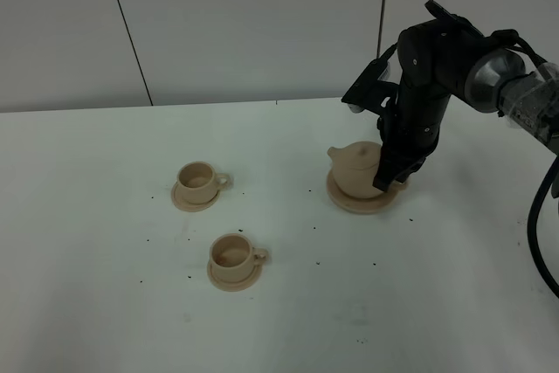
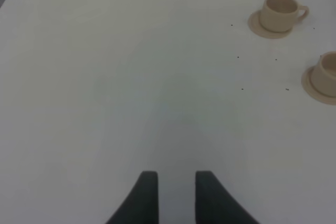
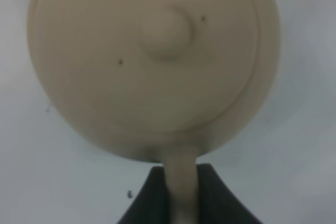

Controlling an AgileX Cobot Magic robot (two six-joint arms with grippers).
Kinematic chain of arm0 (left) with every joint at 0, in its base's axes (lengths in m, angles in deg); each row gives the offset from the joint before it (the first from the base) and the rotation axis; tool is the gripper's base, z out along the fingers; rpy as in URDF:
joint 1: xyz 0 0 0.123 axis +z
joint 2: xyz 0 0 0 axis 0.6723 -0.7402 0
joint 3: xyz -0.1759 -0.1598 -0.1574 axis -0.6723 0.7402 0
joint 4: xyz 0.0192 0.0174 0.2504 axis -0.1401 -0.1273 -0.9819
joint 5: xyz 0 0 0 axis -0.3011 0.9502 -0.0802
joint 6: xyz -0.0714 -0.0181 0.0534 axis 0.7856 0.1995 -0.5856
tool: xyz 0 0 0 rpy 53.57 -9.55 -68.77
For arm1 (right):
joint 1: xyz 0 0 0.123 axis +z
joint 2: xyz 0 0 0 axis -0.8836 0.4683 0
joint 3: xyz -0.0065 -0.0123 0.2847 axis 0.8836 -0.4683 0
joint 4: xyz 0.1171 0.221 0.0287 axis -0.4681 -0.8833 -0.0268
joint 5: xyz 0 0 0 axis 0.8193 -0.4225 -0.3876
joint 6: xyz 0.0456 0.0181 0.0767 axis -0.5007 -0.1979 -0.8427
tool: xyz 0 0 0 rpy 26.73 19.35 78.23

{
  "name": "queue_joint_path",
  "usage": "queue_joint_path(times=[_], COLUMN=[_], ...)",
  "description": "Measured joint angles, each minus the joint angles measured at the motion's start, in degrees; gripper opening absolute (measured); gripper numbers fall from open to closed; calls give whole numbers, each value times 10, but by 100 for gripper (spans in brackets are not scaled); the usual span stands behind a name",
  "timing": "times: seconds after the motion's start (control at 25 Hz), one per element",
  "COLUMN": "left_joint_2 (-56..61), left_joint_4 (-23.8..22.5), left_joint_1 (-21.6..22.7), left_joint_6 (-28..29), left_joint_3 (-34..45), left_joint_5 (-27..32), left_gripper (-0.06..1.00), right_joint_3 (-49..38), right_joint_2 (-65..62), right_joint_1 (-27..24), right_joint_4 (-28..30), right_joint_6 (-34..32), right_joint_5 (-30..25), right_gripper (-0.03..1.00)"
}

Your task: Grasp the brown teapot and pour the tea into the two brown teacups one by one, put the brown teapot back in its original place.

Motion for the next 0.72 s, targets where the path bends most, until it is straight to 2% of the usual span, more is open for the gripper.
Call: queue_joint_path(times=[0.52,0.72], left_joint_2=[0,0], left_joint_4=[0,0], left_joint_1=[0,0], left_joint_6=[-1,-1], left_joint_3=[0,0], left_joint_5=[0,0], left_gripper=[24,24], right_joint_3=[0,0], right_joint_2=[4,4], right_joint_1=[-1,-1], right_joint_4=[-30,-33], right_joint_6=[-81,-99], right_joint_5=[-13,-17], right_gripper=[10,16])
